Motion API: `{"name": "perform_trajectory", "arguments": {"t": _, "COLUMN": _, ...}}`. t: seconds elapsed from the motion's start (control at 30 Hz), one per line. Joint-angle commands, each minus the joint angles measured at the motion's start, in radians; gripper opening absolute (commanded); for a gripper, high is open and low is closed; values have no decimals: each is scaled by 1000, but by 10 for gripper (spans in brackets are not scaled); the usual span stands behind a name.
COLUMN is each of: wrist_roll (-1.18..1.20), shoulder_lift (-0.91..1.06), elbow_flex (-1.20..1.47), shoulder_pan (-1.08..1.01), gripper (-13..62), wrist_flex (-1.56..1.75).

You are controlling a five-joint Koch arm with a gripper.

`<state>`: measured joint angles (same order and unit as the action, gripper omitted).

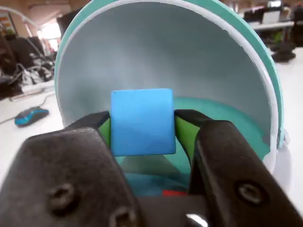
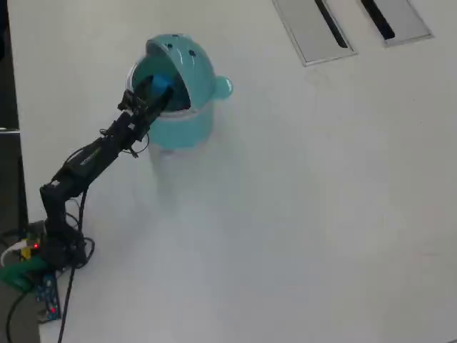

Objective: Grasp RGB lego blocks and put them in the bin one by one.

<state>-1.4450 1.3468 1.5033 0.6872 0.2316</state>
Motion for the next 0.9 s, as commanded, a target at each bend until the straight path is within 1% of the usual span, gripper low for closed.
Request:
{"name": "perform_trajectory", "arguments": {"t": 0.0, "wrist_roll": -51, "shoulder_lift": 11, "elbow_flex": -117, "shoulder_pan": 12, "gripper": 200, "wrist_flex": 91}}
{"name": "perform_trajectory", "arguments": {"t": 0.1, "wrist_roll": -60, "shoulder_lift": 11, "elbow_flex": -115, "shoulder_pan": 9, "gripper": 201, "wrist_flex": 92}}
{"name": "perform_trajectory", "arguments": {"t": 0.13, "wrist_roll": -63, "shoulder_lift": 12, "elbow_flex": -112, "shoulder_pan": 9, "gripper": 215, "wrist_flex": 91}}
{"name": "perform_trajectory", "arguments": {"t": 0.2, "wrist_roll": -147, "shoulder_lift": 23, "elbow_flex": -95, "shoulder_pan": 6, "gripper": 267, "wrist_flex": 78}}
{"name": "perform_trajectory", "arguments": {"t": 0.37, "wrist_roll": -184, "shoulder_lift": 55, "elbow_flex": -54, "shoulder_pan": -2, "gripper": 301, "wrist_flex": 77}}
{"name": "perform_trajectory", "arguments": {"t": 0.63, "wrist_roll": -193, "shoulder_lift": 124, "elbow_flex": 38, "shoulder_pan": -17, "gripper": 301, "wrist_flex": 94}}
{"name": "perform_trajectory", "arguments": {"t": 0.87, "wrist_roll": -195, "shoulder_lift": 264, "elbow_flex": 201, "shoulder_pan": -28, "gripper": 300, "wrist_flex": 143}}
